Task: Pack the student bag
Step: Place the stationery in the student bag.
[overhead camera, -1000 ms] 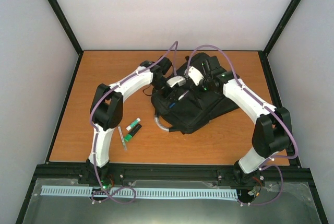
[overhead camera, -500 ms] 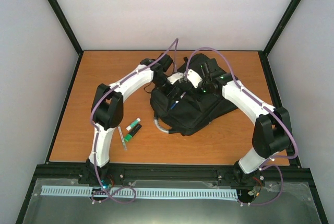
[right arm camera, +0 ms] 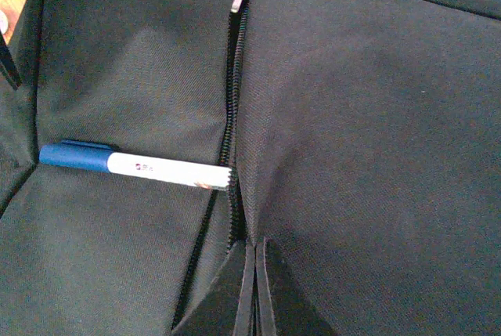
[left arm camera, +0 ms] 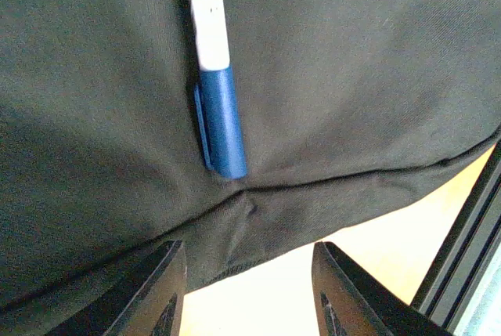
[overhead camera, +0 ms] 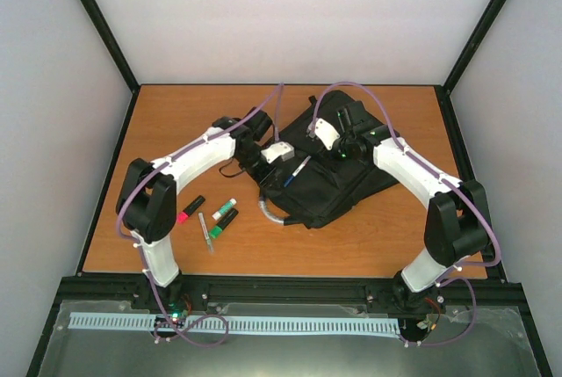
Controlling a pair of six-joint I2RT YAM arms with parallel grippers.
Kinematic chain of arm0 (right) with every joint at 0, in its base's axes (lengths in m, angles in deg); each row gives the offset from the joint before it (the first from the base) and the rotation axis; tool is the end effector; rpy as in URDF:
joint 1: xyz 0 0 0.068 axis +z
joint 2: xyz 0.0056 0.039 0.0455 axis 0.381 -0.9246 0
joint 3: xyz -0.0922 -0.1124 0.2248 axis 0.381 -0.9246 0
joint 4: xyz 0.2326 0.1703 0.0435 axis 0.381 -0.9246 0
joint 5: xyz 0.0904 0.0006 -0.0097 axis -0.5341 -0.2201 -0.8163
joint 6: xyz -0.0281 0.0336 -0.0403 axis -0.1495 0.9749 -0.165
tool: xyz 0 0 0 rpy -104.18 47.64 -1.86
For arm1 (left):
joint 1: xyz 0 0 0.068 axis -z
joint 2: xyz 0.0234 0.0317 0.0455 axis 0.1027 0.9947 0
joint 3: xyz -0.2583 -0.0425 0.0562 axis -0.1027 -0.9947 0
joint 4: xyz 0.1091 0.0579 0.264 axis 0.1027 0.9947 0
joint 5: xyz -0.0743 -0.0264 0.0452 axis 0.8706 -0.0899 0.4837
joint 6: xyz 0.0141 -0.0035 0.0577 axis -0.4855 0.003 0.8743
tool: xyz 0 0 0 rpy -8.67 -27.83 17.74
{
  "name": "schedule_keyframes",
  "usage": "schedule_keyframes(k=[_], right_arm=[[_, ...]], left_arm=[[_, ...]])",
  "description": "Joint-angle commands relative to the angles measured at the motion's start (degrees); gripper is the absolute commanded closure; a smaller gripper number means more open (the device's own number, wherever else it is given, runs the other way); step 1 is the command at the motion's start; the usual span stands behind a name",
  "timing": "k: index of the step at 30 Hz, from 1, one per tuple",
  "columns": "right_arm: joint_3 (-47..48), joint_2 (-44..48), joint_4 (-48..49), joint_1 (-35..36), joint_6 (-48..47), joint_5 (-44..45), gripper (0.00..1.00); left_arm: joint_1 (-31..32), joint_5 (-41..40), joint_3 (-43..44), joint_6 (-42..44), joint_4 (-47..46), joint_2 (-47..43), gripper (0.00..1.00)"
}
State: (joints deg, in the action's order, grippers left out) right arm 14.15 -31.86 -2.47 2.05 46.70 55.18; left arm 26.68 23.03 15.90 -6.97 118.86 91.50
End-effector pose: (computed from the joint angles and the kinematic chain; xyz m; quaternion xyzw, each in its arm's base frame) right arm 0.3360 0.1677 0.2332 -0.4654 0.8214 0.1396 0.2987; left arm 0.3204 -0.2271 0.2211 0.4067 0.8779 -0.2379 0.0852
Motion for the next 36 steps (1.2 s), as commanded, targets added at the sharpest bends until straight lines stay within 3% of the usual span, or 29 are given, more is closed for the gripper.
schedule_keyframes(k=[1, 14, 27, 36], right_arm=[[-0.6, 1.48, 0.93, 0.69, 0.84, -1.77, 0.97], [-0.95, 2.26, 1.07, 0.68, 0.5, -0.59, 0.97], [-1.48, 2.72, 0.99, 0.69, -0.14, 0.45, 0.97], [-0.08, 2.28, -0.32, 0.69, -0.26, -1.87, 0.97]], left_arm=[[-0.32, 0.4, -2.71, 0.39, -3.08, -0.27, 0.54], [-0.23, 3.96, 3.43, -4.47, -5.76, 9.74, 0.6], [0.07, 4.68, 10.54, -5.62, -4.69, 14.07, 0.97], [-0.79, 6.28, 18.71, -6.71, -2.45, 15.35, 0.99]])
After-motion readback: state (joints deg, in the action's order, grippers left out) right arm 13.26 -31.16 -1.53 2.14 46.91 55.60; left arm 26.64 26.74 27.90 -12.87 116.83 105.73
